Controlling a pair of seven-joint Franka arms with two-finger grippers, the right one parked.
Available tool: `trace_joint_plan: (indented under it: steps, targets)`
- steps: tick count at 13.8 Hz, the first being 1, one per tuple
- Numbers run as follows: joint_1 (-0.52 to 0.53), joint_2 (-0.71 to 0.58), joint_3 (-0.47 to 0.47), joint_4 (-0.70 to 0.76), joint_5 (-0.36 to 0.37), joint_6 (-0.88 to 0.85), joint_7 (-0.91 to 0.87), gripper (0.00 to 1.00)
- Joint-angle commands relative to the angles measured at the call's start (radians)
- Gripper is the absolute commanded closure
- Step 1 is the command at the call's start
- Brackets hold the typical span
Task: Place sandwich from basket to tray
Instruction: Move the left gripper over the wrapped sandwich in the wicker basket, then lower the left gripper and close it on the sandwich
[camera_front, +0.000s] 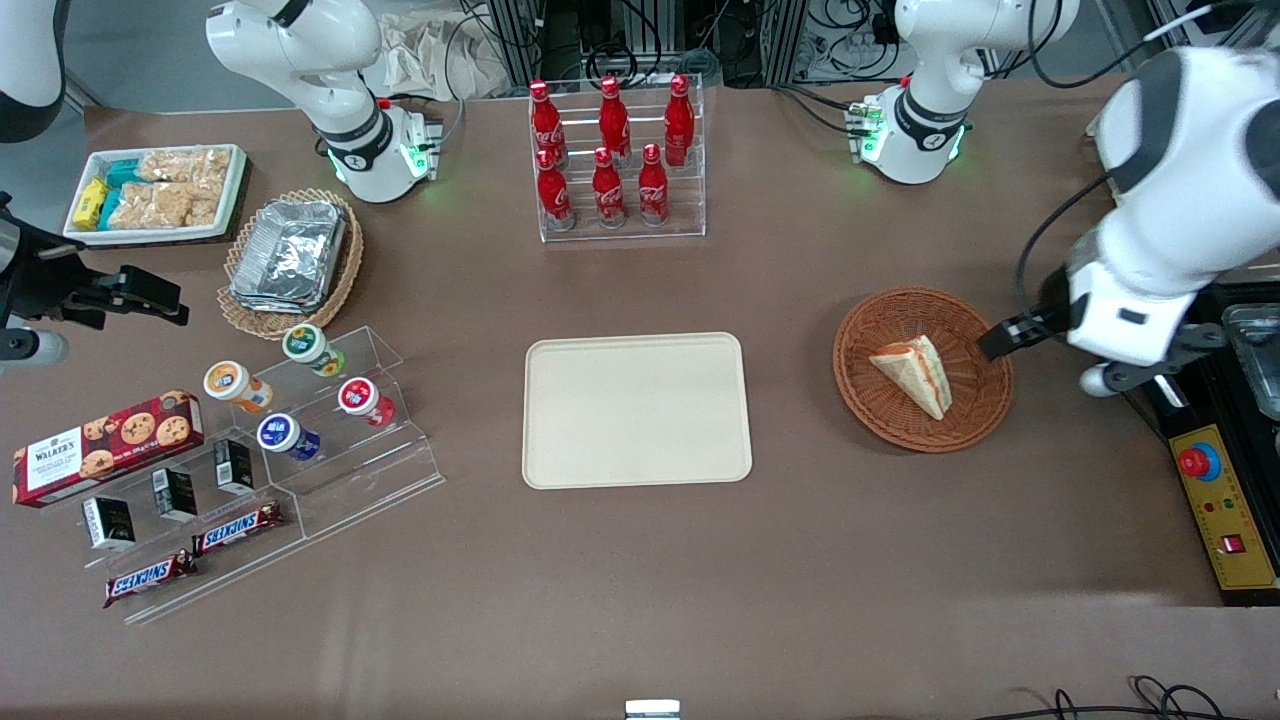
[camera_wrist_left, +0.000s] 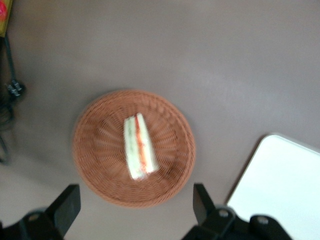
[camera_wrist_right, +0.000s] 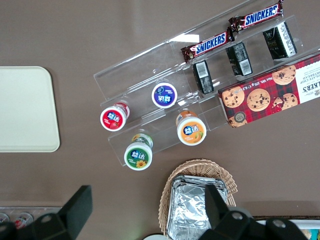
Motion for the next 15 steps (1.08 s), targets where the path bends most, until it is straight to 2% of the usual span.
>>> trace_joint_plan:
  steps: [1, 4, 7, 15]
  targets:
    - [0.0, -0.15, -0.006, -0.348, 0.001, 0.273, -0.163, 0.0]
    - [-0.001, -0.109, -0.03, -0.431, 0.021, 0.372, -0.251, 0.0]
    - [-0.001, -0.087, -0.03, -0.563, 0.029, 0.581, -0.283, 0.0]
    - [-0.001, 0.049, -0.03, -0.665, 0.072, 0.86, -0.286, 0.0]
